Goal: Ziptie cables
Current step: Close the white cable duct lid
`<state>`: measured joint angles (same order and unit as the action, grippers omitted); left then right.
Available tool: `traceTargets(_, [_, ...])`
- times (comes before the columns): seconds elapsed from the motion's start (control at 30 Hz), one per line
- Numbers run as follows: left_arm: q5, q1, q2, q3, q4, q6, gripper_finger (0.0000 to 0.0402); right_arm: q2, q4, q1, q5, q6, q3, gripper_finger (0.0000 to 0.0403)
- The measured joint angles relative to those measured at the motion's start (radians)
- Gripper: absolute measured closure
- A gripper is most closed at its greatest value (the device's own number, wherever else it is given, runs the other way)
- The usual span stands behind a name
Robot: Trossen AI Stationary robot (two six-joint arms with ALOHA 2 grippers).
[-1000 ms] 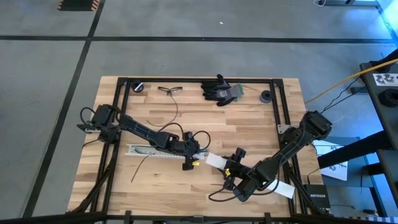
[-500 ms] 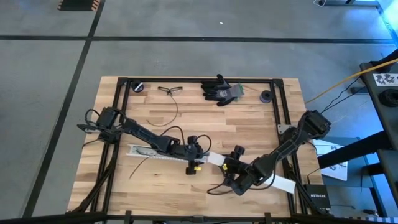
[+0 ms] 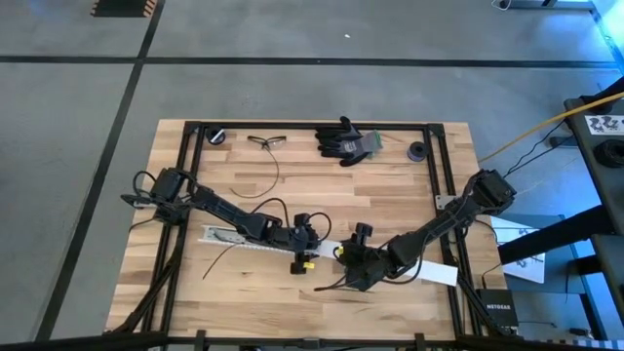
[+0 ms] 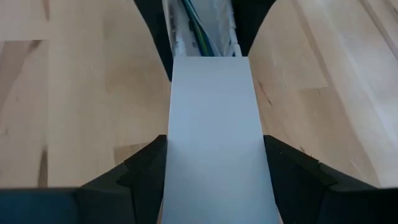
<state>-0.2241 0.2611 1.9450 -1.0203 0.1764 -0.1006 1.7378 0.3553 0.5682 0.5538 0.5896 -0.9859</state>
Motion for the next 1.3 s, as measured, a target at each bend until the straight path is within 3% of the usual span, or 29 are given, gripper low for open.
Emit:
traceTargets(0.27, [0.012, 0.001, 0.000, 0.000, 0.000, 0.005, 0.0165, 0.000, -0.041, 0.000, 0.029, -0.048, 0.020, 0.0185])
traceTargets(0.57, [0.021, 0.009, 0.001, 0.000, 0.000, 0.010, 0.0165, -0.002, -0.155, -0.026, -0.017, -0.098, 0.089, 0.0185])
traceTargets(0.93, [0.023, 0.012, 0.001, 0.000, 0.003, 0.025, 0.0165, -0.002, -0.192, -0.115, -0.192, -0.137, 0.089, 0.0185])
traceTargets(1.3, [0.026, 0.014, 0.002, 0.001, 0.010, 0.024, 0.0165, 0.005, -0.245, -0.157, -0.245, -0.187, 0.090, 0.0185])
